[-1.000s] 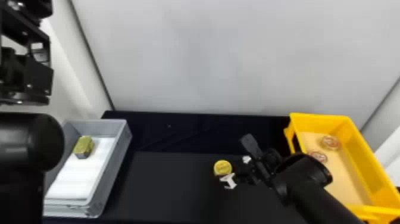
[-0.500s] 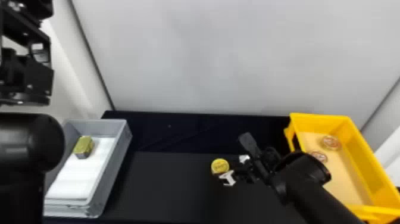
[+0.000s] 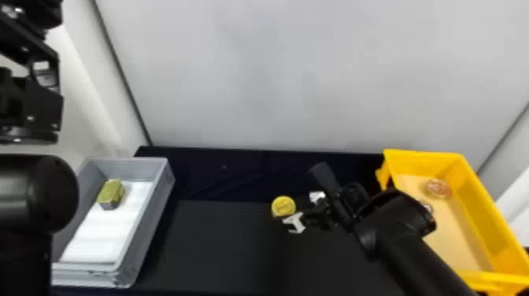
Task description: Pick up the round yellow can and place it in the yellow rectangular box
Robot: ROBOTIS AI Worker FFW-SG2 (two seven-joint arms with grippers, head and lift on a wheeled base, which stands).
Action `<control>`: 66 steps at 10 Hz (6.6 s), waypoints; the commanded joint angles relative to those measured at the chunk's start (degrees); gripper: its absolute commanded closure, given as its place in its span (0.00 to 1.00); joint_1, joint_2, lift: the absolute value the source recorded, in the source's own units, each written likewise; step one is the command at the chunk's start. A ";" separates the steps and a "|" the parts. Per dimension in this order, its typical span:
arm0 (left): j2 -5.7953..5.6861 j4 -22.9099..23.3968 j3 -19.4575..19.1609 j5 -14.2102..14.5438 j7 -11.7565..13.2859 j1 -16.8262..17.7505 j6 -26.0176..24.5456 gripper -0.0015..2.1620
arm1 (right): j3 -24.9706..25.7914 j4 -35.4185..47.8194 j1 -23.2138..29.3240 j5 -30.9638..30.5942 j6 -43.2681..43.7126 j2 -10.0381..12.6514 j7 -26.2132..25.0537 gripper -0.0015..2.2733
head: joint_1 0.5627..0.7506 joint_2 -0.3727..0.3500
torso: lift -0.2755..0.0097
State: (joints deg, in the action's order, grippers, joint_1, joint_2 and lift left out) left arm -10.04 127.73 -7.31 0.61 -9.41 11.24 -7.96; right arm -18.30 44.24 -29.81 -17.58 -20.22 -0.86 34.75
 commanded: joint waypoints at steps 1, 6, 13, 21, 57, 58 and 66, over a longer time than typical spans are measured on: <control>-0.42 0.85 -1.04 0.00 0.00 -1.05 -0.57 0.04 | 1.25 9.20 2.83 -0.88 -2.73 -1.42 0.95 0.28 | 0.70 0.59 | 0.96; -0.69 1.64 -1.39 -0.09 0.09 -1.14 -1.71 0.04 | 9.95 23.26 5.20 -6.42 -6.51 -4.50 1.66 0.28 | 0.70 0.59 | 0.96; -0.77 2.70 -1.92 -0.44 0.09 -1.05 -3.38 0.04 | 22.44 36.53 7.31 -13.02 -11.61 -10.91 2.10 0.28 | 0.70 0.59 | 0.96; -1.13 3.49 -2.54 -0.70 0.26 -1.05 -4.35 0.04 | 33.33 42.59 14.43 -14.16 -17.86 -15.49 2.18 0.28 | 0.70 0.59 | 0.96; -1.30 4.37 -3.68 -1.05 0.62 -1.93 -5.14 0.04 | 30.96 67.91 13.90 -3.52 -35.71 -16.36 -15.14 0.02 | 0.70 0.59 | 0.96; -1.30 4.45 -3.68 -1.05 0.62 -1.93 -5.14 0.04 | 29.20 71.07 11.71 -3.61 -35.71 -16.36 -17.43 0.01 | 0.70 0.59 | 0.96; -1.39 4.28 -4.21 -1.32 0.53 -1.84 -5.05 0.04 | 18.13 77.84 -7.10 9.05 -18.30 -17.51 -34.49 0.02 | 0.70 0.59 | 0.96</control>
State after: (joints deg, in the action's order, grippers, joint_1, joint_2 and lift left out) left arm -11.38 132.01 -11.52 -0.69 -8.90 9.39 -13.10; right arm 1.26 122.63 -33.05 -12.04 -41.24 -17.81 0.53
